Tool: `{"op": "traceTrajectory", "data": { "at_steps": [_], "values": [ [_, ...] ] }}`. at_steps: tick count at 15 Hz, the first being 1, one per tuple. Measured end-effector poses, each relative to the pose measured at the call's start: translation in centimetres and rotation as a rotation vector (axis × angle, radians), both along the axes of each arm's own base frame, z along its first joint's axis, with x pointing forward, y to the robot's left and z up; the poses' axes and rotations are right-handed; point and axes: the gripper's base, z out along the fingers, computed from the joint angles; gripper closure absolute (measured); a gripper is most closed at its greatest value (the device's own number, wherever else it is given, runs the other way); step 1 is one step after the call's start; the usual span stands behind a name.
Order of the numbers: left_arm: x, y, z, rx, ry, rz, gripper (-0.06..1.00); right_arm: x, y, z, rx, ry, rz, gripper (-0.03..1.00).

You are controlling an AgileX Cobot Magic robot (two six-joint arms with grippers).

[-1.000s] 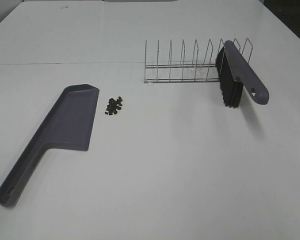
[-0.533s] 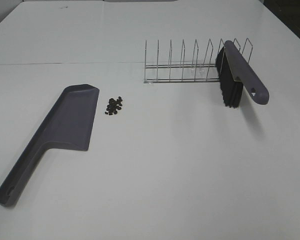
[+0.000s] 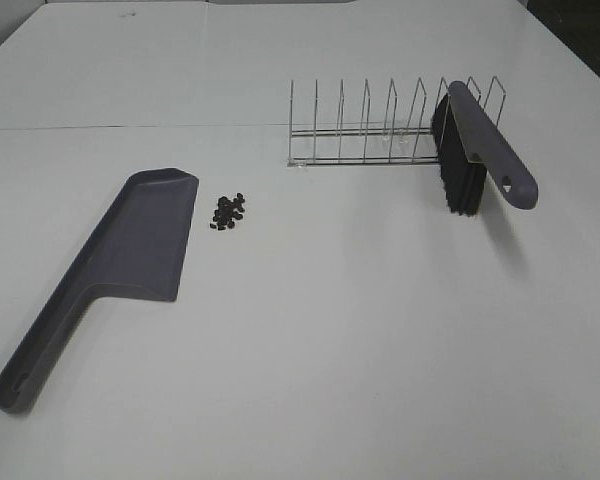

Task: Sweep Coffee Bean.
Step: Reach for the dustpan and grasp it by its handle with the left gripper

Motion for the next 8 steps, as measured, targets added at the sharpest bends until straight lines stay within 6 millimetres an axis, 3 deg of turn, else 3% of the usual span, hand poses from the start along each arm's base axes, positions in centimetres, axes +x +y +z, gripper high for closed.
{"op": "traceTrajectory", "data": {
  "at_steps": [8],
  "values": [
    [0.00,0.00,0.00,0.000,0.000,0.000,0.35,0.00,0.00,0.00,0.000,0.000,0.000,0.13]
  ]
}}
